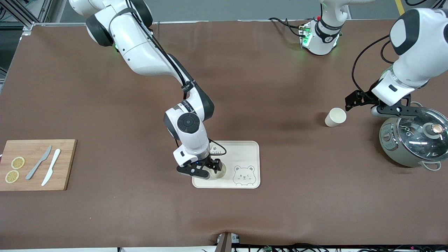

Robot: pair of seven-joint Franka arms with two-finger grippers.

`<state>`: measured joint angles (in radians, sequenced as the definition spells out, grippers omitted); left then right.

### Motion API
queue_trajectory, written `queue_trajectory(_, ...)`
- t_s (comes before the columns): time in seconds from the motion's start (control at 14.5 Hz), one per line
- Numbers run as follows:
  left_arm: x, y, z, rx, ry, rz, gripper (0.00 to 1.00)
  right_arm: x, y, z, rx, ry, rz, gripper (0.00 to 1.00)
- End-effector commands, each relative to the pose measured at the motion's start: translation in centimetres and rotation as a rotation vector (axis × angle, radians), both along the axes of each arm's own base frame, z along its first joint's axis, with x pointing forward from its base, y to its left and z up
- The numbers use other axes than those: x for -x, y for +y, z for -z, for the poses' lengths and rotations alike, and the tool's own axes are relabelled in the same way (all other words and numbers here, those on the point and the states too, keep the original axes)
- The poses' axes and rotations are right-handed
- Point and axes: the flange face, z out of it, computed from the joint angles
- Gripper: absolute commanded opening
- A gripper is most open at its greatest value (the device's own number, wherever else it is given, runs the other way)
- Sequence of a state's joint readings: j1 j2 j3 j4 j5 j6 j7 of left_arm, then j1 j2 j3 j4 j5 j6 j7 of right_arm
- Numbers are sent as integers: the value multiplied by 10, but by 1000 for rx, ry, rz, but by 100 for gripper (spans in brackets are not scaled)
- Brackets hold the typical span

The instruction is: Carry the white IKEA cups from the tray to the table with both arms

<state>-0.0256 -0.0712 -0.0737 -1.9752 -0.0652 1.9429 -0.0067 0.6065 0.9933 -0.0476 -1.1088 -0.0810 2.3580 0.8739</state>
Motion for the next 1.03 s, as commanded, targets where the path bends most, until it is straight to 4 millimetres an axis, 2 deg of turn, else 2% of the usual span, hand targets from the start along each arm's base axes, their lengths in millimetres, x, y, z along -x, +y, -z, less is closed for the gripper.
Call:
queue_trajectory(0.0, -13, -10, -42, -33, 7, 13, 100, 1, 10, 7, 13, -29, 1, 100)
queue_trajectory(0.14, -18, -20, -72, -45, -7, 38, 100, 1, 11, 9, 10, -31, 0, 100)
queue_trajectory(0.41, -33, -26, -111, -45, 5, 50, 100, 2, 14, 8, 6, -30, 1, 100)
queue_trajectory(0.55, -37, -27, -127, -44, 9, 54, 100, 2, 13, 7, 3, -30, 3, 68)
queue_trajectory(0.69, -36, -32, -130, -38, 22, 61, 100, 2, 14, 7, 3, -30, 1, 36)
queue_trajectory(0.76, -36, -32, -132, -35, 20, 59, 100, 2, 13, 7, 2, -31, 3, 26)
queue_trajectory(0.96, -37, -37, -130, -33, 23, 67, 100, 2, 14, 6, -1, -33, 3, 5)
